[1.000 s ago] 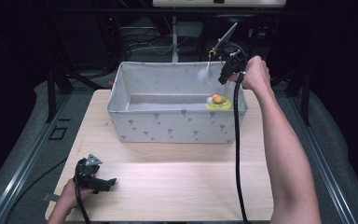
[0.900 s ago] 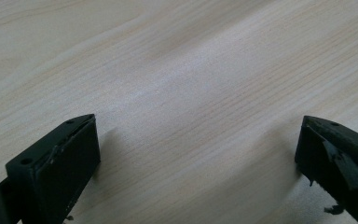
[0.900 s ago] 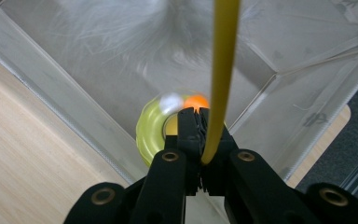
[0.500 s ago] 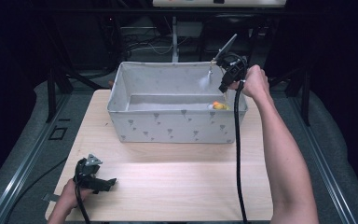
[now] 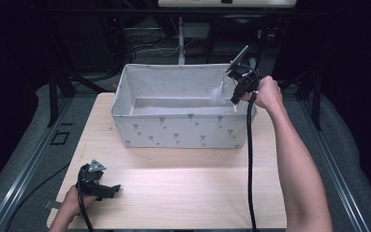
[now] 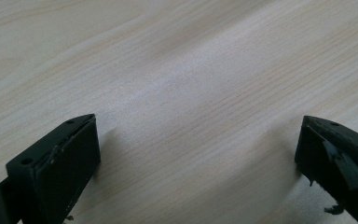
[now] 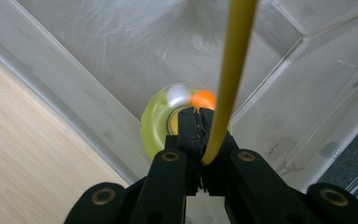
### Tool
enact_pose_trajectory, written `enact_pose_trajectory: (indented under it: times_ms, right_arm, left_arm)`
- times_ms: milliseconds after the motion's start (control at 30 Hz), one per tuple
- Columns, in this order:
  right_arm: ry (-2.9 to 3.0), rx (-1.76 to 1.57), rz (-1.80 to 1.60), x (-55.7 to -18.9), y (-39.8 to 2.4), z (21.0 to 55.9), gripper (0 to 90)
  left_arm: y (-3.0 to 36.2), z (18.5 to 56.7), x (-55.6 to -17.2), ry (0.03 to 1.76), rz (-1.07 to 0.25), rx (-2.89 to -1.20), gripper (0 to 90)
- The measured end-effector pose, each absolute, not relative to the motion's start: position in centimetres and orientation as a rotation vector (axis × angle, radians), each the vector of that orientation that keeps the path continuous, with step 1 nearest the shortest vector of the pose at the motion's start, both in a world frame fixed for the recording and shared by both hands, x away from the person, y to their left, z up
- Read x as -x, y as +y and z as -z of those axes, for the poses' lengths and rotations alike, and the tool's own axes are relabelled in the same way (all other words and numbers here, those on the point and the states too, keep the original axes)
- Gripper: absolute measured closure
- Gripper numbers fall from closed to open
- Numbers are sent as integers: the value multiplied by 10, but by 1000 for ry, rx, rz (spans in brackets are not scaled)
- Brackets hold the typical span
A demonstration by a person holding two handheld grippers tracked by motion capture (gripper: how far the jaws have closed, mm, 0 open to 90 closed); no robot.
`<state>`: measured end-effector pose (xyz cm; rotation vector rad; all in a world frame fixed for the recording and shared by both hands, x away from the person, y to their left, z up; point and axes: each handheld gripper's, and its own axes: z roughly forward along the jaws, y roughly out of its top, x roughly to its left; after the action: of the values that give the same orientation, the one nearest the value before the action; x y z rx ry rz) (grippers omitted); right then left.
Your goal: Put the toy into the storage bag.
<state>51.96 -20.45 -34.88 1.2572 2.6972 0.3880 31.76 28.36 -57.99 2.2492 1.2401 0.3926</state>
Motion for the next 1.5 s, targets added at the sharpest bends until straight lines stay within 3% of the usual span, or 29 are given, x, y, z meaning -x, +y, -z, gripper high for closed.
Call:
enact_pose_trajectory:
  times_ms: [1067, 1500]
  right_arm:
    - [2750, -1369, -306, -524, -218, 395, 878]
    - [2755, -1390, -293, -525, -220, 396, 873]
  left_arm:
    - [284, 580, -318, 1240, -393, -2249, 0]
    - [284, 580, -318, 1240, -393, -2249, 0]
